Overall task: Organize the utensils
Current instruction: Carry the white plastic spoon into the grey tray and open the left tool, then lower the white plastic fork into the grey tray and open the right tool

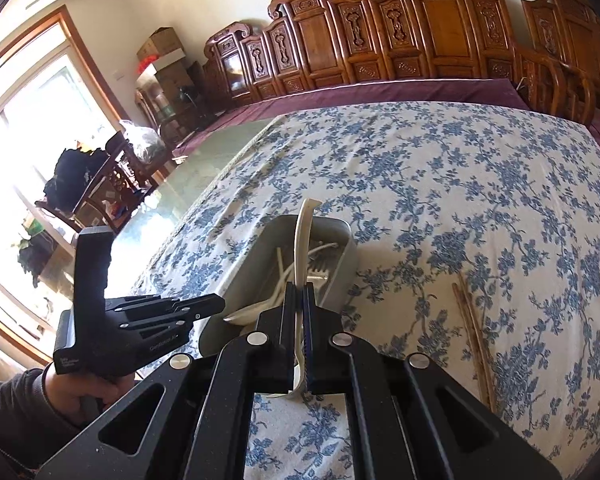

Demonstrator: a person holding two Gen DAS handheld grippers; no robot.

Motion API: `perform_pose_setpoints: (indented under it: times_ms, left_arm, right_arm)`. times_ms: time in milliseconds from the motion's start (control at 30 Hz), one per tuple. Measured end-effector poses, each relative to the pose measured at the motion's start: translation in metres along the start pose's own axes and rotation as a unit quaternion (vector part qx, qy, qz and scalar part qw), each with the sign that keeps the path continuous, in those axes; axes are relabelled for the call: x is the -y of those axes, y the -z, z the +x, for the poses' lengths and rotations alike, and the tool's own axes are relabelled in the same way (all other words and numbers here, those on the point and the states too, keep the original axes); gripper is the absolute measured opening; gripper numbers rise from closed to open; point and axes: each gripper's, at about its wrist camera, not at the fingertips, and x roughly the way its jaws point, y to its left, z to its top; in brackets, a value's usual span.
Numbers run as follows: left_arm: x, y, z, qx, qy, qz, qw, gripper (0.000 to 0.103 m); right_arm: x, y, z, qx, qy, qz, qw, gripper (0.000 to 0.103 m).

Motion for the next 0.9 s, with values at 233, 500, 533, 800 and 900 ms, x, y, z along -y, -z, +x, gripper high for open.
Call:
perform_pose_setpoints:
  times_ms: [233,500,533,800,900]
  left_arm:
    - [-0.005,-0.002,-0.026,0.022,-0.005,0.008,0.9997,0.002]
    - [-0.015,-0.004,-0.044,0.038,-0.015,0.016,0.9990,0.002]
    - [-0.016,-0.004,-0.046,0.040,-0.016,0.015,0.9990,0.002]
    - [-0.026,-0.003,-0.055,0.046,-0.021,0.012,0.9986,0.002]
    - [-0.027,-0.003,-0.058,0.048,-0.022,0.011,0.9986,0.002]
  right_arm:
    - [-0.017,-0.011,0.010,0.000,-0.013,-0.013,1.000,0.004]
    - [-0.034,-0.019,0.037,-0.024,-0.015,-0.037,0.999,0.004]
    - [-0.035,-0.019,0.041,-0.029,-0.015,-0.039,0.999,0.004]
    - [-0.040,-0.014,0.072,-0.071,-0.007,-0.053,0.996,0.004]
    - [-0.038,-0.013,0.082,-0.084,0.001,-0.054,0.995,0.004]
